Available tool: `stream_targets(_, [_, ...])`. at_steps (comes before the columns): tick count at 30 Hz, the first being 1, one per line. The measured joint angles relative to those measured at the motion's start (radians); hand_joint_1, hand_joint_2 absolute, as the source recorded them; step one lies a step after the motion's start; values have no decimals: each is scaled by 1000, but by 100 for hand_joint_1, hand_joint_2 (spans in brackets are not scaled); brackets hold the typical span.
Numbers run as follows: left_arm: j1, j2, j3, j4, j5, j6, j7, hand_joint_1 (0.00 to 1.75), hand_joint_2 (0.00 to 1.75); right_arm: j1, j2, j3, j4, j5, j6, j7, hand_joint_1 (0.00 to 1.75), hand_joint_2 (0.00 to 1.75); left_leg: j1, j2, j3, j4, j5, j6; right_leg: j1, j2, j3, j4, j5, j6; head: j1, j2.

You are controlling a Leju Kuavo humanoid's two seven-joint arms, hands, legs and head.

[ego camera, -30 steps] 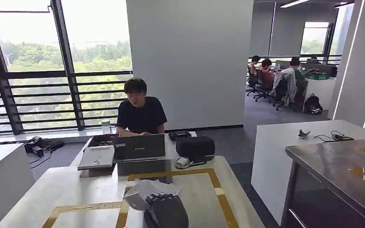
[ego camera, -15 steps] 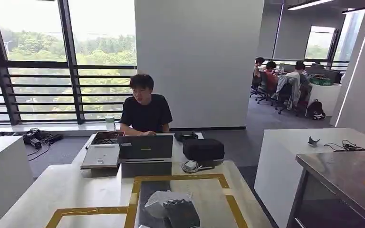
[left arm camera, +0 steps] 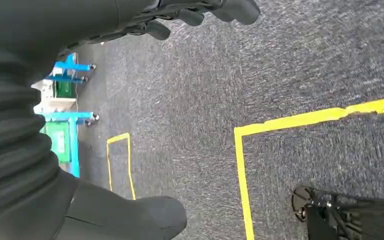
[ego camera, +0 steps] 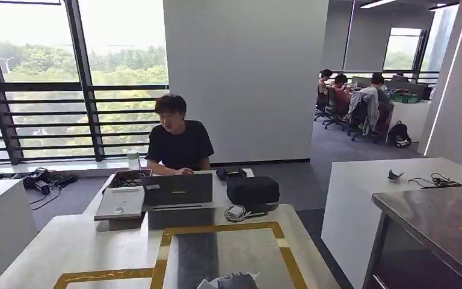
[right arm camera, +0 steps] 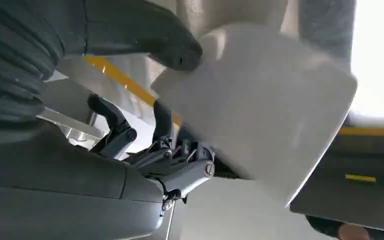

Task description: Take the parts from the cabinet and place them on the table.

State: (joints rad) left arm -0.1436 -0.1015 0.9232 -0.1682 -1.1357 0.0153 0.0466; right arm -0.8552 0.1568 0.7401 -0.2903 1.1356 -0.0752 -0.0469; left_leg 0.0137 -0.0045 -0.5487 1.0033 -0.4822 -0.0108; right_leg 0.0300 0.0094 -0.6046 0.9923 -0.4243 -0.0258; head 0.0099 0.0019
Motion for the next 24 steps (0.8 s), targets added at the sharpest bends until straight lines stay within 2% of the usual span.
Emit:
stream_targets(5, [1,8,0,0,6,-28,0,0,175,19,0,1,8,2,12,-15,0,0,0,0,1,-5,2,-4,0,-1,0,0,-2,-3,0,0])
stream_targets(6, [2,8,0,0,6,-28,0,0,0,19,0,1,8,2,13,-16,0,0,0,0,1,-5,2,-5,0,-1,0,0,-2,-4,0,0])
stream_targets(12, [2,9,0,0,6,-25,0,0,0,20,0,1,8,0,13,-22,0,0,0,0,2,-5,2,-5,0,-1,0,1,-2,-4,0,0])
stream_targets(14, [1,11,0,0,-8,-36,13,0,0,28,6,1,8,-30,-13,-87,0,0,0,0,2,-5,3,-6,0,0,0,1,-2,-4,0,0])
stream_targets(18, [-2,17,0,-1,-9,-24,17,0,0,18,8,-32,3,-123,-57,-171,0,0,0,-1,1,-5,3,-6,-1,-2,0,1,-2,-4,0,0])
stream_targets(22, [-1,26,7,-2,11,-5,11,0,0,-19,8,-135,-70,-348,-69,-338,0,0,0,0,1,-4,3,-6,-2,-1,0,1,-2,-4,0,0])
stream_targets(24, [3,29,15,-1,17,1,3,0,0,-38,7,-195,-144,-415,-36,-349,0,0,-1,0,2,-4,3,-6,-3,-1,0,1,-2,-4,0,0])
